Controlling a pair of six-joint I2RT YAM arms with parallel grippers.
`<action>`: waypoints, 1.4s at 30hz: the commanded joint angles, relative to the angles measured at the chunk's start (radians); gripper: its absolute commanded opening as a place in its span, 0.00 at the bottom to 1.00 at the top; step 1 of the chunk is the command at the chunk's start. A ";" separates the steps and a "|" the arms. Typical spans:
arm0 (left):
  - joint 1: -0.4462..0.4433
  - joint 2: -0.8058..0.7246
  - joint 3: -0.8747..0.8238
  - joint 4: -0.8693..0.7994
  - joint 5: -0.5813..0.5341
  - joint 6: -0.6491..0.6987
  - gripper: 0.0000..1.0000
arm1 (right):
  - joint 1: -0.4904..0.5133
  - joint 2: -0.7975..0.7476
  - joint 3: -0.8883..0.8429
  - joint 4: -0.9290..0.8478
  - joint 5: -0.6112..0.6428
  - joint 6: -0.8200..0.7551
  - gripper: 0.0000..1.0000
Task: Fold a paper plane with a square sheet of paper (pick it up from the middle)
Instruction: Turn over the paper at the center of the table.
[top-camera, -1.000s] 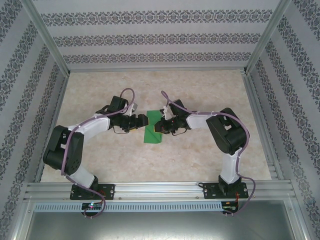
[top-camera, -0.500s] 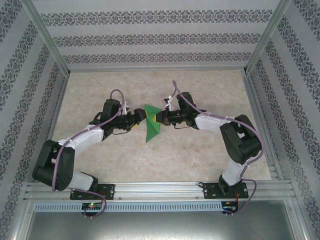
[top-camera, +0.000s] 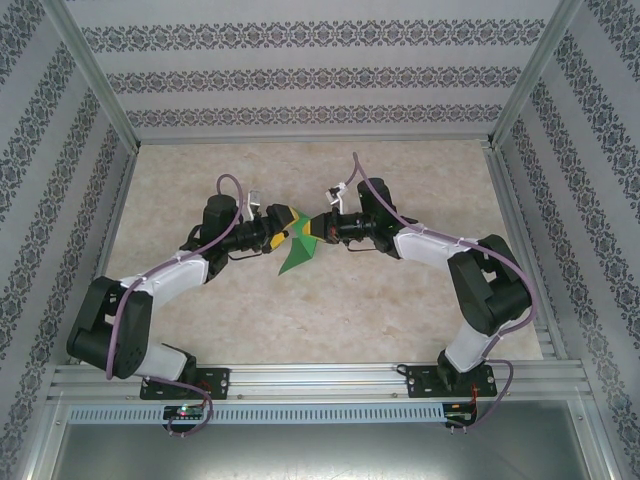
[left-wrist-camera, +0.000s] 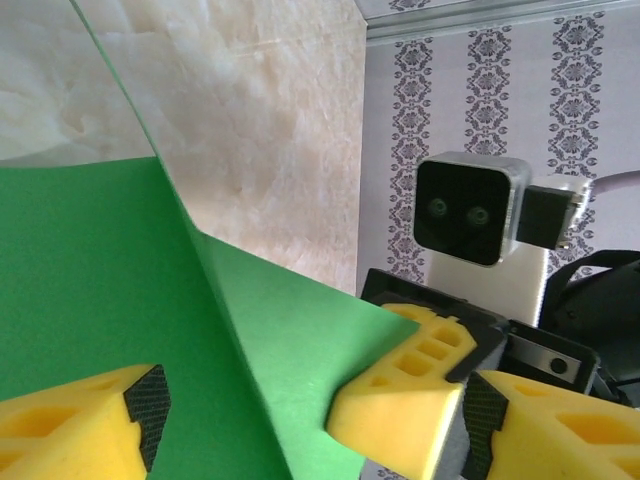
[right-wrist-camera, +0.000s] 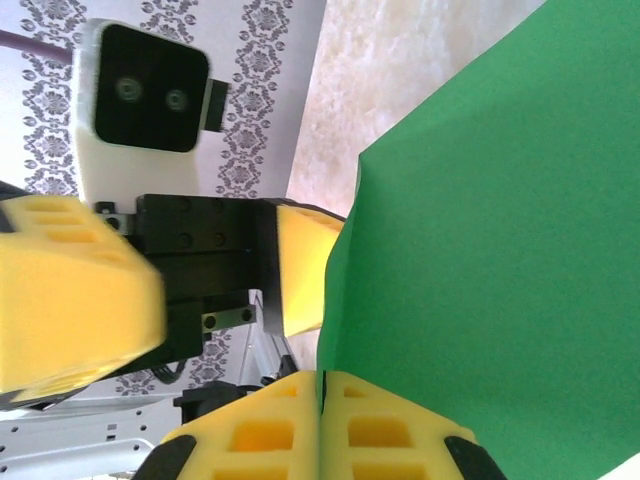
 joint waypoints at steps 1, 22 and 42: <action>0.012 0.026 0.016 0.100 0.039 -0.051 0.74 | -0.001 -0.021 -0.008 0.059 -0.035 0.027 0.04; 0.011 0.057 0.062 0.070 0.086 -0.035 0.41 | -0.001 0.001 -0.019 0.103 -0.038 0.062 0.04; 0.010 0.036 0.094 -0.077 0.075 0.069 0.22 | -0.010 0.003 -0.027 0.115 -0.032 0.080 0.08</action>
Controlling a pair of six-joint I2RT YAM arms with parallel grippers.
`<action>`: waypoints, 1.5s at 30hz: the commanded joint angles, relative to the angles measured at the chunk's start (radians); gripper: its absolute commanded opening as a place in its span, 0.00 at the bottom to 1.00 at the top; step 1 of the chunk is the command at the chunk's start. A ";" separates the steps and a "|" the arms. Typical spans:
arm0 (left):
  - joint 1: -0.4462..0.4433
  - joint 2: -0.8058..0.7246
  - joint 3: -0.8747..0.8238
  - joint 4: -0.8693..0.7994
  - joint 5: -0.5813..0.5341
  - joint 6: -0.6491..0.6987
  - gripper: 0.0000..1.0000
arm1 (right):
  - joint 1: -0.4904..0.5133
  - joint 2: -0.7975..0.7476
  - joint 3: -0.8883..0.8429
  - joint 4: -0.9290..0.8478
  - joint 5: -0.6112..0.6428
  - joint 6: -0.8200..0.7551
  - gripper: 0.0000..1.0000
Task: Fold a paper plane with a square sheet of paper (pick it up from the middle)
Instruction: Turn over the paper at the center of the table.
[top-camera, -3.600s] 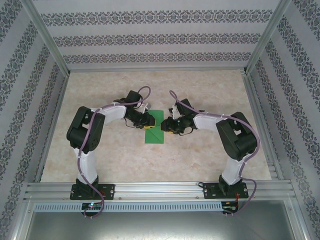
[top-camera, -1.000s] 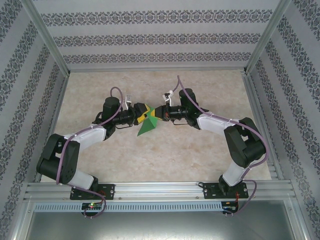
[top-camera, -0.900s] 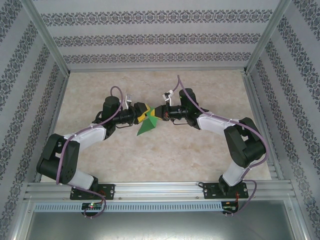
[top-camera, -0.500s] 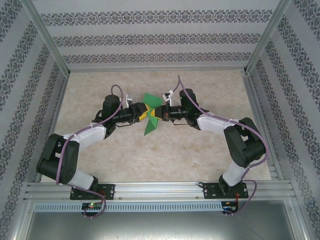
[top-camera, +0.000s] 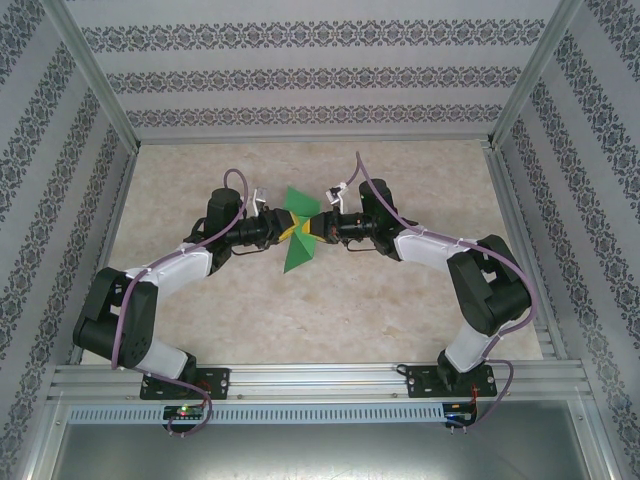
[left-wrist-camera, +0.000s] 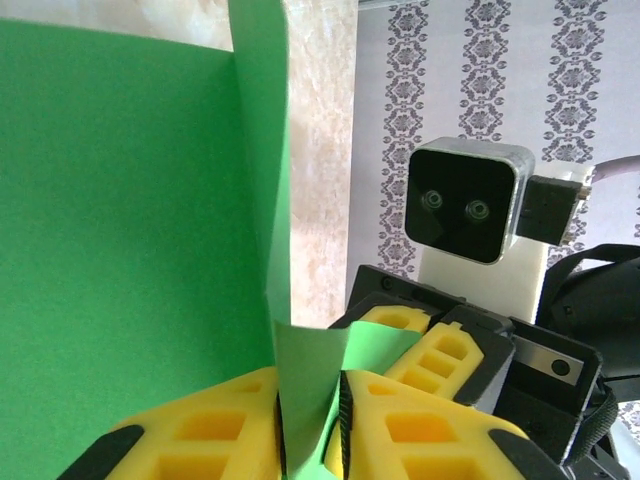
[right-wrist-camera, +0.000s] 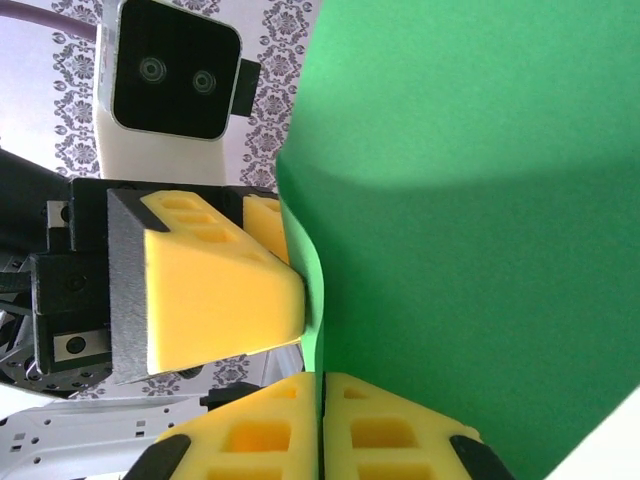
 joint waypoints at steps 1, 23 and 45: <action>0.010 -0.016 0.028 -0.038 0.003 0.050 0.20 | -0.009 0.003 -0.003 0.036 -0.012 0.010 0.09; 0.010 -0.010 0.054 -0.046 0.003 0.072 0.09 | -0.057 -0.160 -0.118 -0.113 0.072 -0.047 0.53; 0.001 0.012 0.065 0.010 0.014 0.050 0.10 | 0.011 -0.064 -0.152 0.277 0.047 0.255 0.59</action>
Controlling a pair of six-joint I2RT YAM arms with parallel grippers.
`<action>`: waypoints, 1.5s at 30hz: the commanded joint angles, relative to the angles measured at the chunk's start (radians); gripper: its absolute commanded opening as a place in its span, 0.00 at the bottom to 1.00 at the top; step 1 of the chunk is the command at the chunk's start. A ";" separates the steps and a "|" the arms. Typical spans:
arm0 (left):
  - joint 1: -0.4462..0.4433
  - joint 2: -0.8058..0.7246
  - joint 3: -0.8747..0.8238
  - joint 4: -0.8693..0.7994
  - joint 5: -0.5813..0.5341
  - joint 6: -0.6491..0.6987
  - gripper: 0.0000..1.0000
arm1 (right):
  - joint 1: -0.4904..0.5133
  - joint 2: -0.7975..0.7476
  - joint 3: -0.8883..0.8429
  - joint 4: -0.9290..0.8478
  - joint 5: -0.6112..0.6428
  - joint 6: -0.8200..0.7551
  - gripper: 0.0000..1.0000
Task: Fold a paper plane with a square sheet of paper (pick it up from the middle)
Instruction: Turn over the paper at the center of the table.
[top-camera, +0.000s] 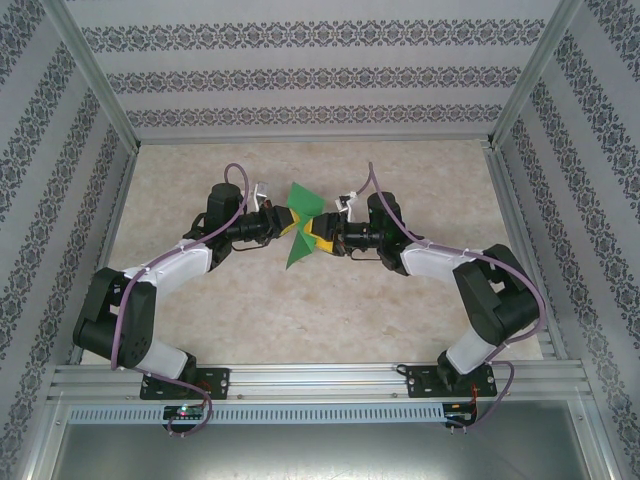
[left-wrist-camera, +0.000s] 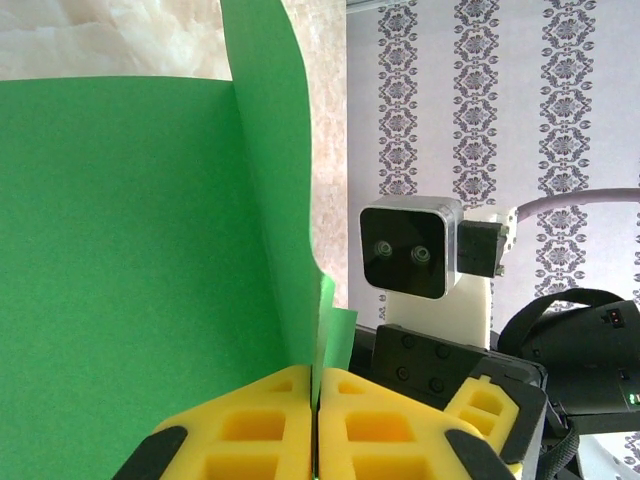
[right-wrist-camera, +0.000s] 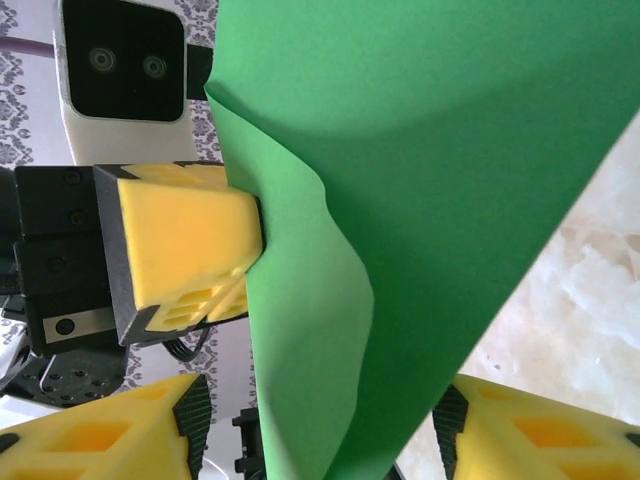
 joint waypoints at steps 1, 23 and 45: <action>0.001 0.015 0.020 0.044 0.019 0.003 0.10 | 0.009 0.005 0.002 0.091 -0.020 0.049 0.56; 0.001 0.016 0.043 -0.041 0.041 0.066 0.17 | -0.007 -0.026 -0.004 0.000 -0.023 0.017 0.22; 0.022 -0.025 0.171 -0.406 -0.009 0.305 0.70 | -0.036 -0.164 0.208 -1.138 0.427 -0.606 0.00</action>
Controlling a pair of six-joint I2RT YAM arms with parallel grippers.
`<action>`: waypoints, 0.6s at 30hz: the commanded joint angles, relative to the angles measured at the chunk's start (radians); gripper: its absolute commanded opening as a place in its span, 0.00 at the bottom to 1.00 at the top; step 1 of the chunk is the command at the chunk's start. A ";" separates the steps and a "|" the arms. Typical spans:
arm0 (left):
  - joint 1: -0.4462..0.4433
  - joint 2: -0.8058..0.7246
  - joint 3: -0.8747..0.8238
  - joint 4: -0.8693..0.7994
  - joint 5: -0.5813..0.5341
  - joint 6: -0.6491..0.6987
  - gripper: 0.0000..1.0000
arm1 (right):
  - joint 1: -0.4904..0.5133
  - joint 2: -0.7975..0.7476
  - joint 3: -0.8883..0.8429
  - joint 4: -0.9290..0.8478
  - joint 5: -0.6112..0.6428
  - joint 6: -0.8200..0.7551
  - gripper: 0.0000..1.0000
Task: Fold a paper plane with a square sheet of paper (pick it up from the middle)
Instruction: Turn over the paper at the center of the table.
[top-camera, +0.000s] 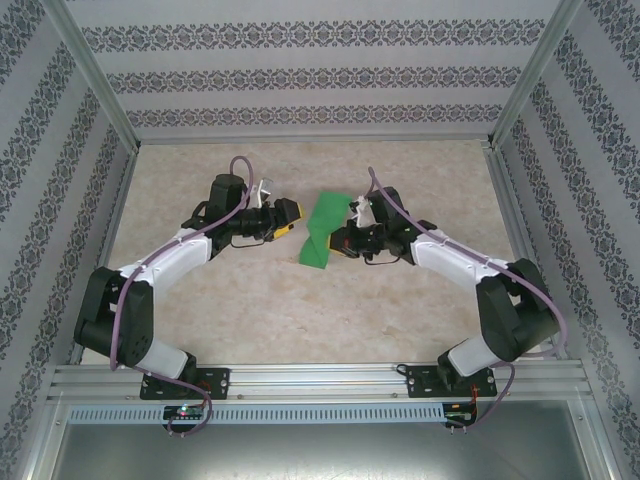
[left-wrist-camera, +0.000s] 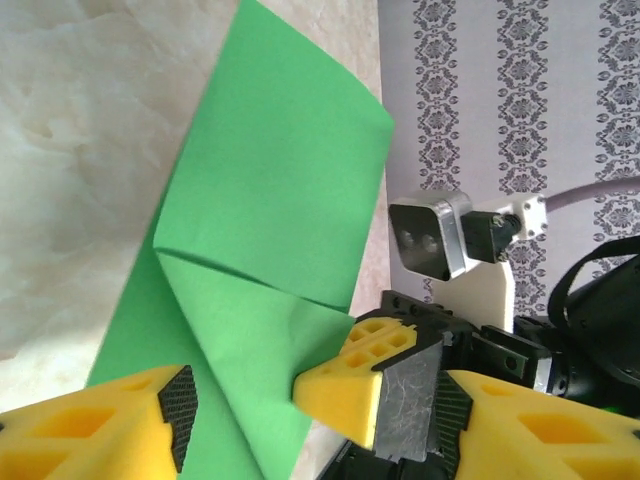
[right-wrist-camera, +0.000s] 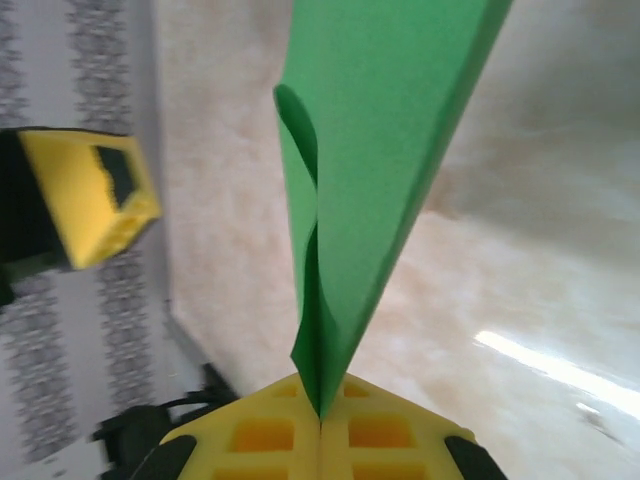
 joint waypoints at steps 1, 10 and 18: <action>0.021 -0.032 0.047 -0.136 -0.017 0.106 0.71 | -0.014 -0.046 0.081 -0.431 0.252 -0.234 0.00; 0.028 -0.034 0.035 -0.186 -0.011 0.148 0.78 | 0.029 -0.025 0.297 -1.002 0.836 -0.340 0.00; 0.026 -0.063 -0.028 -0.208 -0.003 0.162 0.82 | 0.148 0.197 0.454 -1.188 1.025 -0.275 0.00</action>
